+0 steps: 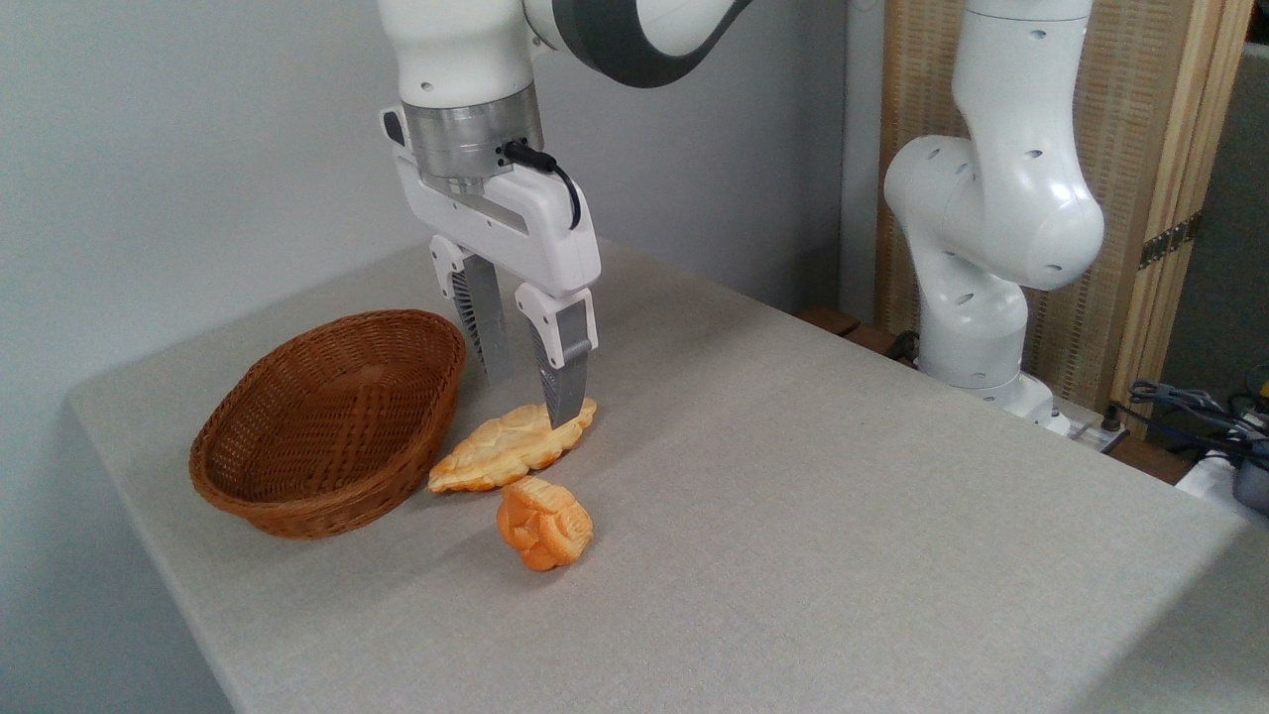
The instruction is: Put bread into the basket
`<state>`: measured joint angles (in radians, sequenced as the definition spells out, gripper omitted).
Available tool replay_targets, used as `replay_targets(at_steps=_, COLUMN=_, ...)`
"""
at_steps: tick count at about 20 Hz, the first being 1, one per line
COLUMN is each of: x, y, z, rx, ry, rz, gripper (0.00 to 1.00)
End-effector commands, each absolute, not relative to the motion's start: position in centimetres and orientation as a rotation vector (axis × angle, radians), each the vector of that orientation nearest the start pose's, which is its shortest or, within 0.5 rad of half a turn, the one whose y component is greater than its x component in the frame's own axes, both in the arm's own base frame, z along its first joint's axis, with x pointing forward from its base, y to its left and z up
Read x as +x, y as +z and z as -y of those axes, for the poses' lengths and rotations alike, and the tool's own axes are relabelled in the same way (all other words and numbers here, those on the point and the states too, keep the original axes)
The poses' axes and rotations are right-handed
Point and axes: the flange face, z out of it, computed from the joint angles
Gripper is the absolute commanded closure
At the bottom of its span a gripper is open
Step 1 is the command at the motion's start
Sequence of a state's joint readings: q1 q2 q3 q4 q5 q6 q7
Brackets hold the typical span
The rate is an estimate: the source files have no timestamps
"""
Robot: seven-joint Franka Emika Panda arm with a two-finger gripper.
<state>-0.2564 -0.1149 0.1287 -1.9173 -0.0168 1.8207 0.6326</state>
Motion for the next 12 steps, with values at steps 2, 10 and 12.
replay_targets(at_steps=2, x=52.64, y=54.67, z=6.24, rx=-2.938, ry=-0.031, rz=-1.181, gripper=0.0)
replay_targets(at_steps=10, x=52.64, y=54.67, z=6.24, rx=-2.938, ry=-0.031, rz=-1.181, gripper=0.0)
replay_targets(at_steps=12, x=52.64, y=54.67, z=6.24, rx=-2.936, ry=-0.031, rz=-1.186, gripper=0.0)
